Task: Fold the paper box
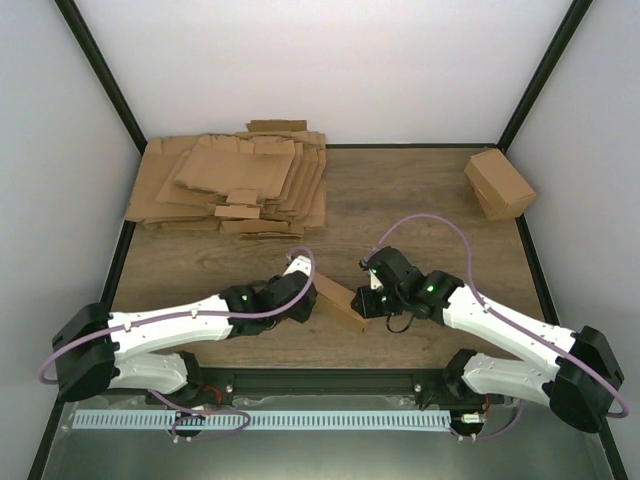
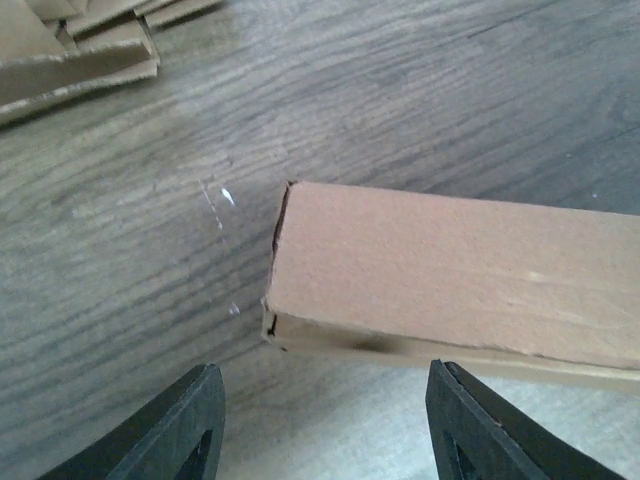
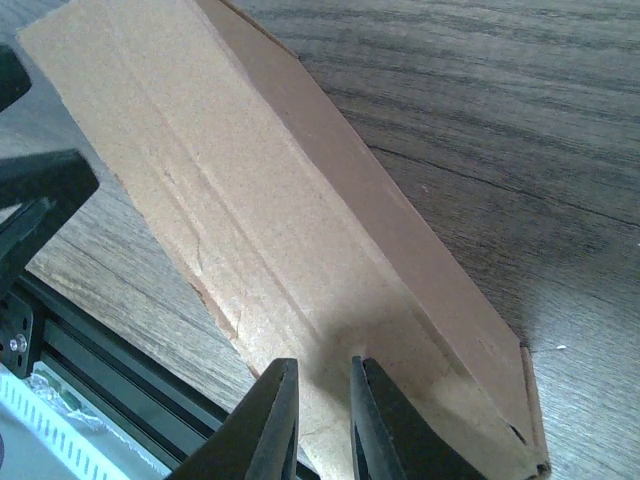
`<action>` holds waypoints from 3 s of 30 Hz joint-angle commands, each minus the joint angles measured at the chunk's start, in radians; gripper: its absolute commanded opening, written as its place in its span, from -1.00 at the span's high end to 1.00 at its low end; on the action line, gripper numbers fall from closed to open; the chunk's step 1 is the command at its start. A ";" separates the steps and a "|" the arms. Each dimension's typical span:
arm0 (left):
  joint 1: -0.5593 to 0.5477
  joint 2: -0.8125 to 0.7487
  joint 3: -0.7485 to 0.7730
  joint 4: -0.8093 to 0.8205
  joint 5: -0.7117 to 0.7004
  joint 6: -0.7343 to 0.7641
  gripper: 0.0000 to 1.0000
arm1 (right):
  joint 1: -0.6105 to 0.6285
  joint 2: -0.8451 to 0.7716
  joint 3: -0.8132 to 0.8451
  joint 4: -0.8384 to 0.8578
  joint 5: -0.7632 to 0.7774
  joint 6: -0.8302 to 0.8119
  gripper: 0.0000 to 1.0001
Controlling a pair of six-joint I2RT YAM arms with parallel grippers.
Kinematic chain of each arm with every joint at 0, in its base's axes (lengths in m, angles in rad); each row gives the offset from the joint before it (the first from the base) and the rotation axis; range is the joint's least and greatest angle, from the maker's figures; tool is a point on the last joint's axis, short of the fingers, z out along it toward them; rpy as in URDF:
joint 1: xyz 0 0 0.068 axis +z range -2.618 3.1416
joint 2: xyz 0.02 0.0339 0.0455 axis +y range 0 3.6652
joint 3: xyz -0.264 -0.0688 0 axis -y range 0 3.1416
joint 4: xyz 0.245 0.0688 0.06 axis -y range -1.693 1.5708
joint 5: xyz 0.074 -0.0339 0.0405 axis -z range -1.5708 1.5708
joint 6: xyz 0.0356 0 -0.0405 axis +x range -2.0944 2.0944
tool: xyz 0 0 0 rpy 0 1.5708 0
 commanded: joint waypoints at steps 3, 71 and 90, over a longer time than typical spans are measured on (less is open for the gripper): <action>0.003 -0.057 0.088 -0.200 0.120 -0.107 -0.25 | 0.001 0.006 -0.019 -0.026 0.051 0.035 0.66; 0.500 0.044 -0.113 0.450 1.031 -0.252 0.93 | -0.212 -0.257 -0.491 0.945 -0.433 0.321 0.99; 0.502 -0.007 -0.090 0.255 0.886 -0.148 0.46 | -0.246 -0.266 -0.235 0.412 -0.314 0.109 0.74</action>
